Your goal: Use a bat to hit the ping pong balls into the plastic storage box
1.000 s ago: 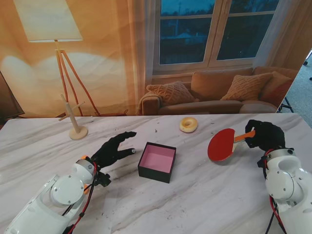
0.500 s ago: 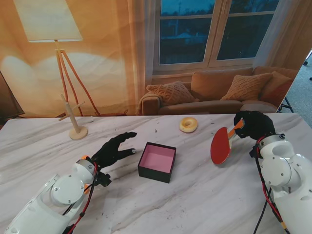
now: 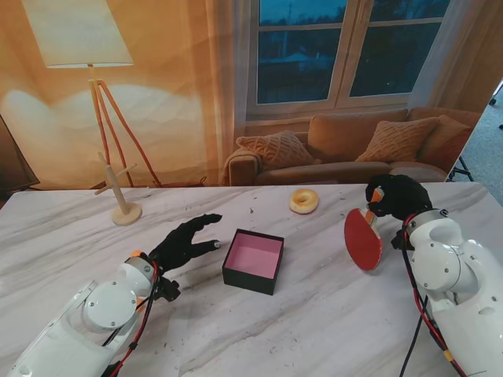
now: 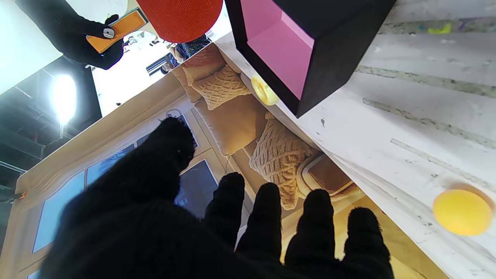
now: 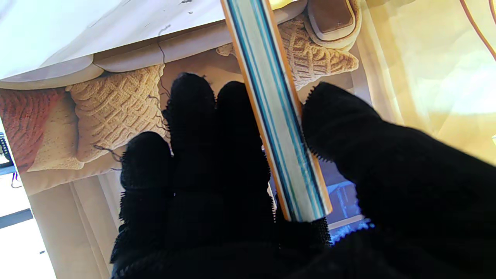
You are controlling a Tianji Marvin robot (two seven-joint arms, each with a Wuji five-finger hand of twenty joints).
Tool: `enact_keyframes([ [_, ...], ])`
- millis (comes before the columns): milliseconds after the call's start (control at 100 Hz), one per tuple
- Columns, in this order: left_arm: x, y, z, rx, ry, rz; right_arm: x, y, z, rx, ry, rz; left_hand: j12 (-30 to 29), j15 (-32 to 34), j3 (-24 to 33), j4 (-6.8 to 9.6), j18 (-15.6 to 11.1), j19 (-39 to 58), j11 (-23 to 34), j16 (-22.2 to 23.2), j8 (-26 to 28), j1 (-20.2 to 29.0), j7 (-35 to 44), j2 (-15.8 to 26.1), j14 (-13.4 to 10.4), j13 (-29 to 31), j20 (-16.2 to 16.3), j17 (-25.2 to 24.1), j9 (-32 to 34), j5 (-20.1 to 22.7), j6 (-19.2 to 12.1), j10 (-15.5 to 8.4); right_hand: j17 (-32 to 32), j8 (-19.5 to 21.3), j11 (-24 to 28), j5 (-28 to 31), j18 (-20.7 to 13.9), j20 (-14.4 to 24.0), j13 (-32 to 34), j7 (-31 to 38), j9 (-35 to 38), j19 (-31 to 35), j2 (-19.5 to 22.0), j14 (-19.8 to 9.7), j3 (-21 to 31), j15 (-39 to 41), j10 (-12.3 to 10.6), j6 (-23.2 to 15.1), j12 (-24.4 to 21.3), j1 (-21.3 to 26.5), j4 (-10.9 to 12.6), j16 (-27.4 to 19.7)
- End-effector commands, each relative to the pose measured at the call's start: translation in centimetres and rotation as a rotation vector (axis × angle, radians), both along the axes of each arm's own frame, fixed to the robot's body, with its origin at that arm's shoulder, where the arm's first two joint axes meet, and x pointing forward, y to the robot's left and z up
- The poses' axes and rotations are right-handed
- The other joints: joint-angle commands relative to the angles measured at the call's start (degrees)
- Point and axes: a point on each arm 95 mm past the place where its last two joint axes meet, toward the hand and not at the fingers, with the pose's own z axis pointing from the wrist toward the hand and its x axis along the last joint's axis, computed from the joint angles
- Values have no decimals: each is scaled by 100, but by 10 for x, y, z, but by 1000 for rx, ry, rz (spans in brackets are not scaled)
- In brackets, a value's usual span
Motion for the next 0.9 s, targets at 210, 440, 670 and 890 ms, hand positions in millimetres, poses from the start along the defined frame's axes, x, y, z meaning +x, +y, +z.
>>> enact_keyframes([
  [210,-1,-2,-3,-1,18,-9,0,4,-15,19,51,-5,63,13,-148,125,-62,-55,-72,41,20,-3,-28,96,-16,-149,21,-89,172,38,-45,-36,-47,156,412,401,-98,253,-158,395,-154,312,105,-129,323,643,39,-267,438,-160,71,348],
  [440,-1,-2,-3,-2,22,-10,-3,1,-25,52,78,-33,61,10,-162,125,-63,-59,-75,41,19,-2,-26,110,-17,-153,18,-90,168,44,-45,-14,-87,103,418,278,-115,325,-297,212,-436,324,171,-154,272,748,88,-303,579,-139,63,435],
  [670,-1,-3,-3,-4,25,-10,-6,-8,-29,63,122,-39,58,7,-193,125,-48,-65,-82,40,17,2,-27,142,-2,-155,10,-90,166,49,-50,-4,-334,-196,368,-235,-271,528,-787,-376,-1669,227,586,-545,-49,1027,109,-481,926,-97,100,755],
  [890,-1,-3,-3,-5,28,-9,-8,-12,-32,76,136,-33,56,8,-222,126,-33,-66,-90,42,17,18,-25,186,12,-153,8,-91,170,58,-60,10,-583,-260,368,-283,-434,735,-1314,-674,-2582,57,1127,-813,-594,1241,120,-1178,770,143,168,1051],
])
